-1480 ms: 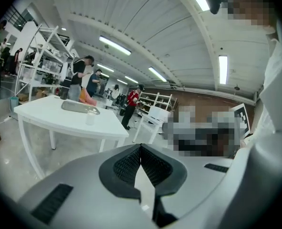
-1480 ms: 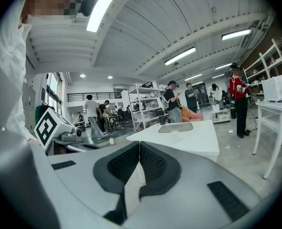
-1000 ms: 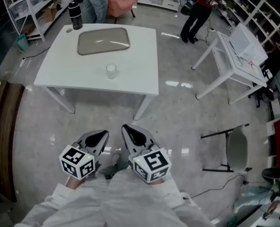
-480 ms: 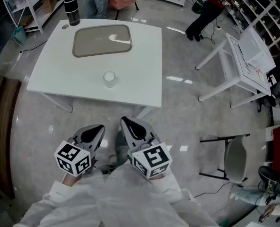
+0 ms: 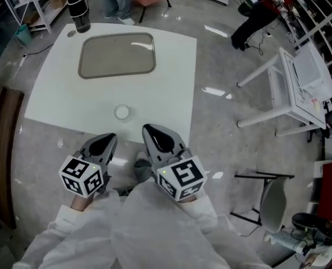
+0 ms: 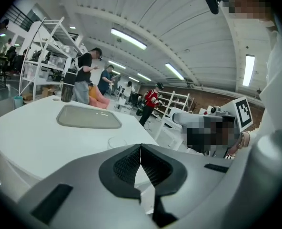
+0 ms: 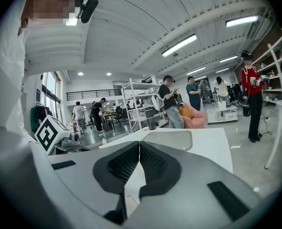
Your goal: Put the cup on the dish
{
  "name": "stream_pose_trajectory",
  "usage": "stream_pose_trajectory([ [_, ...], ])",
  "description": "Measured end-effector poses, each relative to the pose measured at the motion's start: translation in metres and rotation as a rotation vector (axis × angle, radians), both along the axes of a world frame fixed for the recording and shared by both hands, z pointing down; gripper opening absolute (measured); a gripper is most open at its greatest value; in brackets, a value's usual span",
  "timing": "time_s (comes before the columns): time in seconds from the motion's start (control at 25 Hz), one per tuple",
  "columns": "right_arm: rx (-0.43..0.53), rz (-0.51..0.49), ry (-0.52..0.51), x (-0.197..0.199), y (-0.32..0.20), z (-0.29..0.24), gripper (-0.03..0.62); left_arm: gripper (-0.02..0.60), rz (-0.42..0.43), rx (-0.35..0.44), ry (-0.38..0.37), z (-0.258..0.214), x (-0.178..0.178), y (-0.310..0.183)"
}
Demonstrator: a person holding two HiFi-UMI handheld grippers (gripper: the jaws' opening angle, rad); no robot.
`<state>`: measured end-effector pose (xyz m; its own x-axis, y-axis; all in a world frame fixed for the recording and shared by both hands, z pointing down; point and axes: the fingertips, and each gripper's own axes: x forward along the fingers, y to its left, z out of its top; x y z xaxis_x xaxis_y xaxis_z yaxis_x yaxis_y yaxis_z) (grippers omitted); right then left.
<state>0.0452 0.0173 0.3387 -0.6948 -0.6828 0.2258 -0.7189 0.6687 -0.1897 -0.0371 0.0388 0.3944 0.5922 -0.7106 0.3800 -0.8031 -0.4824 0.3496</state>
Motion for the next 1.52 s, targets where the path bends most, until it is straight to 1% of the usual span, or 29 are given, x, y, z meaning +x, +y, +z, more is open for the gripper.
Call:
stream_pose_trajectory([
  [0.2,0.007,-0.080,0.023,-0.002,-0.040,0.005,0.014,0.009,-0.052,0.006,-0.027,0.003,-0.003,-0.045],
  [0.4,-0.002,-0.103,0.025,0.000,-0.072,0.010,0.014,0.009,-0.080,0.026,-0.052,0.002,-0.003,-0.071],
  [0.48,-0.004,-0.108,0.026,0.000,-0.078,0.011,0.014,0.009,-0.095,0.038,-0.060,0.002,-0.005,-0.076],
  [0.56,-0.010,-0.123,0.029,0.000,-0.080,0.014,0.014,0.009,-0.105,0.043,-0.051,0.000,-0.005,-0.080],
  [0.8,-0.023,-0.156,0.037,-0.004,-0.078,0.023,0.014,0.009,-0.107,0.037,-0.042,0.004,-0.002,-0.082],
  [0.96,-0.017,-0.156,0.033,-0.005,-0.076,0.022,0.014,0.008,-0.095,0.040,-0.050,0.004,-0.002,-0.080],
  [1.24,-0.025,-0.121,0.036,-0.008,-0.074,0.017,0.012,0.009,-0.030,0.024,-0.057,0.001,0.001,-0.076],
  [1.4,-0.023,-0.146,0.024,-0.016,-0.067,0.017,0.012,0.009,0.006,0.010,-0.061,0.002,0.003,-0.074],
  [1.52,-0.039,-0.144,0.030,-0.020,-0.064,0.019,0.014,0.009,0.022,0.003,-0.064,0.002,0.003,-0.072],
])
